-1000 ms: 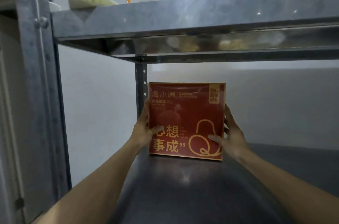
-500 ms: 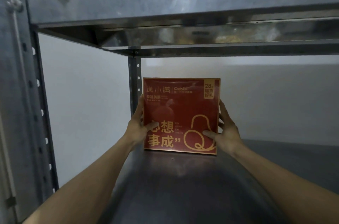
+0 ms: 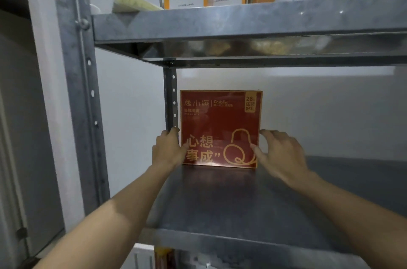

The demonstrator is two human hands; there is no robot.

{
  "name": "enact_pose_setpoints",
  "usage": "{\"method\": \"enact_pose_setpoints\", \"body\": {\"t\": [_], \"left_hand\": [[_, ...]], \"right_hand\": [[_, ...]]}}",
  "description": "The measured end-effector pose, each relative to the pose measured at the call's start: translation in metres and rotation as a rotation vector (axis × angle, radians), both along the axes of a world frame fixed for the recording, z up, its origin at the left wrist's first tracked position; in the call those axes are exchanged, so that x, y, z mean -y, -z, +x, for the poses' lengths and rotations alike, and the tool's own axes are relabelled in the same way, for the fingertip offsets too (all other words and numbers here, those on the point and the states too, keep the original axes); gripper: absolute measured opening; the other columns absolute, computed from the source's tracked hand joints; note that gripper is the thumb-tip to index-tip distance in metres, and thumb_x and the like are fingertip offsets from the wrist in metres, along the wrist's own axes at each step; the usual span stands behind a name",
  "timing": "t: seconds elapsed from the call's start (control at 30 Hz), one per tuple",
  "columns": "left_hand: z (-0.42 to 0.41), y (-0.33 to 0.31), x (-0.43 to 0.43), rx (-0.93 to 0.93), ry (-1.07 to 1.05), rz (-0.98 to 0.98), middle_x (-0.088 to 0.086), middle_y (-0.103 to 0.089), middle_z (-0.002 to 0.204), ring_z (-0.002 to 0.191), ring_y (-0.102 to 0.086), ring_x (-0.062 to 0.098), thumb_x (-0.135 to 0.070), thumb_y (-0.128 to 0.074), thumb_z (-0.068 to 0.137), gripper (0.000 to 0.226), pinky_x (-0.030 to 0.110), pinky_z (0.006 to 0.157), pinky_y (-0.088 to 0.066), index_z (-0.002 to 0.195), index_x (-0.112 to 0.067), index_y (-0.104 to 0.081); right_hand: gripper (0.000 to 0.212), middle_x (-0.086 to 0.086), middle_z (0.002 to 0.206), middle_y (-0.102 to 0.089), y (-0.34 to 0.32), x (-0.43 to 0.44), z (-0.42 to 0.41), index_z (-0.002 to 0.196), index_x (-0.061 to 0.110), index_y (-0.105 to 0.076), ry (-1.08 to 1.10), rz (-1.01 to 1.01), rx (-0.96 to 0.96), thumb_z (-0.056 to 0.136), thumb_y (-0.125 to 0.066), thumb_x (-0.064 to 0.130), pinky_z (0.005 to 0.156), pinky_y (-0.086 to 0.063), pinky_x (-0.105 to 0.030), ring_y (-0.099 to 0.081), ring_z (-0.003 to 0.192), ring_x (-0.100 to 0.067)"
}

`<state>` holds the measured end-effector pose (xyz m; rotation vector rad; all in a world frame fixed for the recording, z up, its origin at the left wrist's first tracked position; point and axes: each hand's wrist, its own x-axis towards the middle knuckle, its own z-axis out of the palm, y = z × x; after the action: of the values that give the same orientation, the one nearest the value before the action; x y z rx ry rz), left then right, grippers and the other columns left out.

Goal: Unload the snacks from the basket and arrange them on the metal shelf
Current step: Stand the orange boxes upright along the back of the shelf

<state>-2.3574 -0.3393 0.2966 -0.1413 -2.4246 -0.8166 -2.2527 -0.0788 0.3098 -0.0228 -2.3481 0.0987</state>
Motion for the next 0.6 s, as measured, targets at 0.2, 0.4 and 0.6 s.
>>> {"method": "enact_pose_setpoints", "body": {"t": [0.2, 0.4, 0.6], "left_hand": [[0.071, 0.004, 0.003, -0.05, 0.077, -0.476, 0.005, -0.046, 0.144, 0.129, -0.044, 0.03, -0.055, -0.05, 0.091, 0.056, 0.048, 0.103, -0.04, 0.14, -0.029, -0.043], [0.161, -0.004, 0.014, -0.06, 0.064, -0.589, 0.002, -0.038, 0.15, 0.136, -0.034, 0.029, -0.055, -0.047, 0.092, 0.056, 0.05, 0.109, -0.033, 0.143, -0.031, -0.039], [0.258, 0.003, 0.033, -0.085, -0.057, -0.572, 0.005, -0.039, 0.15, 0.137, -0.034, 0.029, -0.056, -0.043, 0.092, 0.059, 0.047, 0.107, -0.032, 0.144, -0.029, -0.039]], "right_hand": [[0.066, -0.007, 0.152, -0.039, -0.001, 0.031, 0.056, 0.149, 0.028, -0.03, -0.023, 0.292, 0.305, 0.094, -0.036, 0.064, 0.114, -0.025, -0.047, -0.036, 0.139, -0.027], [0.066, -0.008, 0.16, -0.022, -0.007, 0.06, 0.118, 0.153, 0.033, -0.022, -0.096, 0.27, 0.419, 0.095, -0.038, 0.061, 0.117, -0.02, -0.049, -0.022, 0.146, -0.028], [0.067, -0.007, 0.157, -0.028, 0.009, 0.086, 0.174, 0.152, 0.034, -0.023, -0.238, 0.252, 0.369, 0.093, -0.038, 0.063, 0.115, -0.025, -0.049, -0.027, 0.143, -0.03]]}}
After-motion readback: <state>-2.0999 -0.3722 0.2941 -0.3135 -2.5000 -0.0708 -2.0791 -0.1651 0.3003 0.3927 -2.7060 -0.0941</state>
